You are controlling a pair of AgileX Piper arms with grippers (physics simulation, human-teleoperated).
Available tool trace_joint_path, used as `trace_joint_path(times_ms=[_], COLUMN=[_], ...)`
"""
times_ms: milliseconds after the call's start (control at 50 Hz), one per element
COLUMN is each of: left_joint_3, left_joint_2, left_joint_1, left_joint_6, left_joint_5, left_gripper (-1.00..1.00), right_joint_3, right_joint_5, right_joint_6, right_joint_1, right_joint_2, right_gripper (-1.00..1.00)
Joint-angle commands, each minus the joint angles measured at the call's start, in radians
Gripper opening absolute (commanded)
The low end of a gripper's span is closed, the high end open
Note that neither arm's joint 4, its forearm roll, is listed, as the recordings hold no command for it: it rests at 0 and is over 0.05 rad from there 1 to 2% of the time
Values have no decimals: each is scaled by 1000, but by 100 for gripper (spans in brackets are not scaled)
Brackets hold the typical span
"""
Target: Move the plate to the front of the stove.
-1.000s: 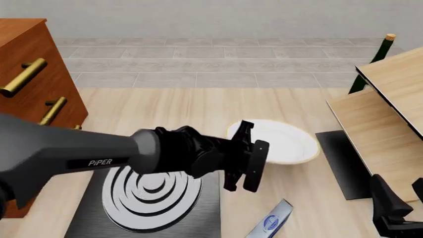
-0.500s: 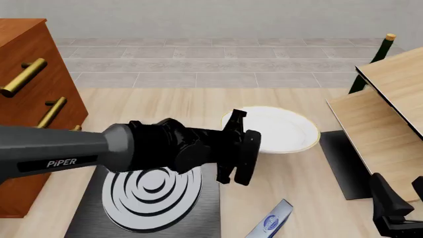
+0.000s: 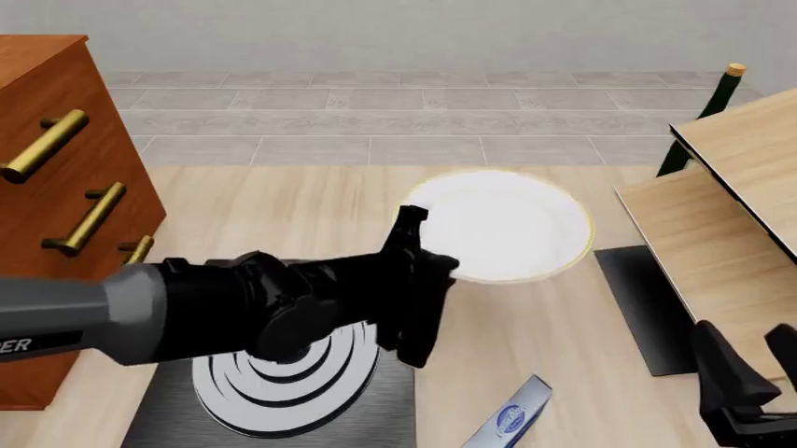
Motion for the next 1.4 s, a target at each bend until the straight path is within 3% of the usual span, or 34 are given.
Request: trace_joint_path(times_ms=[20, 280, 640, 680, 720, 960, 1200, 1260, 1400], left_joint_3=[100, 165, 217, 219, 220, 232, 246, 246, 247], left_joint_2=[-71, -106, -123, -130, -130, -135, -130, -133, -135], left_joint_1=[-1, -2, 5, 5, 4, -4, -7, -9, -13], left_joint_6=[54, 106, 126, 126, 127, 134, 136, 135, 133], left_joint_5=[-169, -296, -349, -348, -349, -362, -382, -382, -383], left_gripper=[-100, -100, -100, -100, -100, -100, -100, -100, -100], right_joint_3=[-56, -141, -259, -256, -267, -305, -314, -301, -302], right_joint_5=[31, 49, -63, -83, -80, -87, -152, -195, -230], right_joint_6=[42, 85, 306, 358, 348, 423, 498, 545, 569], right_joint_1=[55, 105, 122, 130, 124, 134, 179, 200, 225], right_joint_2=[6, 66, 336, 368, 380, 452, 548, 575, 612], right_gripper=[100, 100, 100, 100, 100, 100, 100, 100, 100])
